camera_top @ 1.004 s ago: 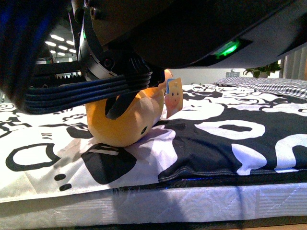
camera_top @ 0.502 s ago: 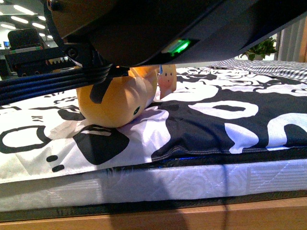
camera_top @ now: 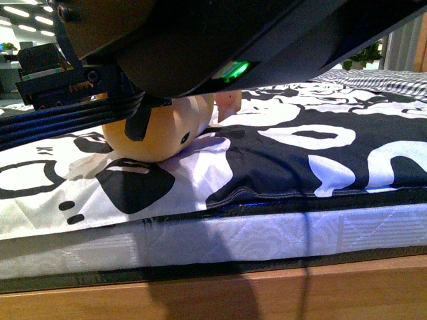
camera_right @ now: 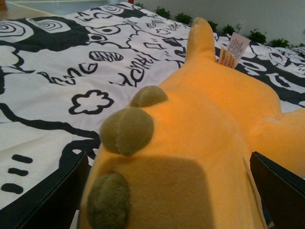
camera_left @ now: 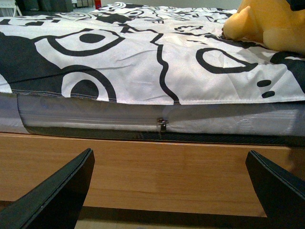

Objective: Put away toys

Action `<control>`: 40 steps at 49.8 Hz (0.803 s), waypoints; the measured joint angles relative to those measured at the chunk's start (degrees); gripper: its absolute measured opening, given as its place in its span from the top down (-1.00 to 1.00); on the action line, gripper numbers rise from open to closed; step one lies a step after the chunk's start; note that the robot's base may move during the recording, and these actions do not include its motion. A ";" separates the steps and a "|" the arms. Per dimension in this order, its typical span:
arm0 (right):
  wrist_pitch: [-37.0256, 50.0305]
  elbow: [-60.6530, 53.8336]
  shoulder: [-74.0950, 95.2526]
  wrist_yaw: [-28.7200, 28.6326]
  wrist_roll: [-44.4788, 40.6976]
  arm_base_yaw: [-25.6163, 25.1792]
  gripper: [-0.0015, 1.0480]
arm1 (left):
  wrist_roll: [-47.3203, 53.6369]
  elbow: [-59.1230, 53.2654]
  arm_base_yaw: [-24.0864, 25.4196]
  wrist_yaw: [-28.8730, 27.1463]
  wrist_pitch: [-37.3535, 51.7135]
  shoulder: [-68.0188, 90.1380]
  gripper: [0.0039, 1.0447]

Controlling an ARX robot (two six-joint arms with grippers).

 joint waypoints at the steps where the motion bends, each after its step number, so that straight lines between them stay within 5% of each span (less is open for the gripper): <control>1: 0.07 -0.15 0.00 0.33 -0.07 -0.09 -0.90 | 0.00 0.00 0.00 0.00 0.00 0.00 -0.89; 30: -1.25 -1.99 -2.73 0.13 1.20 -2.34 0.55 | 0.00 0.00 0.00 0.00 0.00 0.00 -0.89; 40: -2.58 -2.43 -5.66 -1.22 2.12 -2.84 0.63 | 0.00 0.00 0.00 0.00 0.00 0.00 -0.89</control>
